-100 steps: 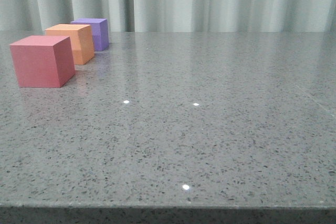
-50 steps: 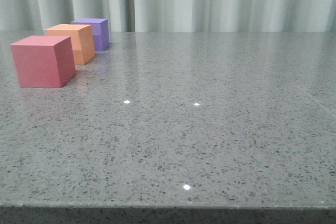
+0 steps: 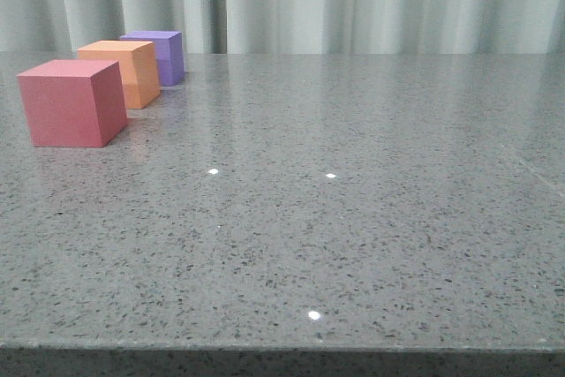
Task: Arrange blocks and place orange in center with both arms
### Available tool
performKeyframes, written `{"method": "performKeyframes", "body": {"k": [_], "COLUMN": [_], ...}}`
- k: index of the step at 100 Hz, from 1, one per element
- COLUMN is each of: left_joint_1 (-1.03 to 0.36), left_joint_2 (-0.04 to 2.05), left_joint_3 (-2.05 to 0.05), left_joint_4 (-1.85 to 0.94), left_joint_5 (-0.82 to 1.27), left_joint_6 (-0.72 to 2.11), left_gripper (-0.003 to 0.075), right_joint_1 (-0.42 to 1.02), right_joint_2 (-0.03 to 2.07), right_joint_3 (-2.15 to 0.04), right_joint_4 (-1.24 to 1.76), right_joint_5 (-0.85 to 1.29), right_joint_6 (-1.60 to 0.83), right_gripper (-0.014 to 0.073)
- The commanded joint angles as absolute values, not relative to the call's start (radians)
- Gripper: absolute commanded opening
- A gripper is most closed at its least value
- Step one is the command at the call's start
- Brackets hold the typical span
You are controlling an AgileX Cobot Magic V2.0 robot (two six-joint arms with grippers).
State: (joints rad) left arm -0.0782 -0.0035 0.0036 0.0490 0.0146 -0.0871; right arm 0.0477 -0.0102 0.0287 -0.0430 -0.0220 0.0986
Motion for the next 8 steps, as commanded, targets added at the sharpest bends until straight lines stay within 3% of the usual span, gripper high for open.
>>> {"method": "performKeyframes", "body": {"k": [1,8], "left_joint_1": [-0.08,-0.08], "left_joint_2": [-0.04,-0.04], "left_joint_3": [0.044,0.044], "left_joint_4": [0.047,0.047], "left_joint_5": [-0.068,-0.068], "left_joint_6": [-0.089,-0.089], "left_gripper": [-0.002,-0.002], "right_joint_1": [0.042,0.042], "right_joint_2": [-0.032,-0.032], "right_joint_3": [0.009,0.009], "right_joint_4": [-0.041,-0.041], "right_joint_5": [-0.111,-0.111], "right_joint_6": [0.094,0.094], "right_gripper": [-0.0069,-0.0069]}}
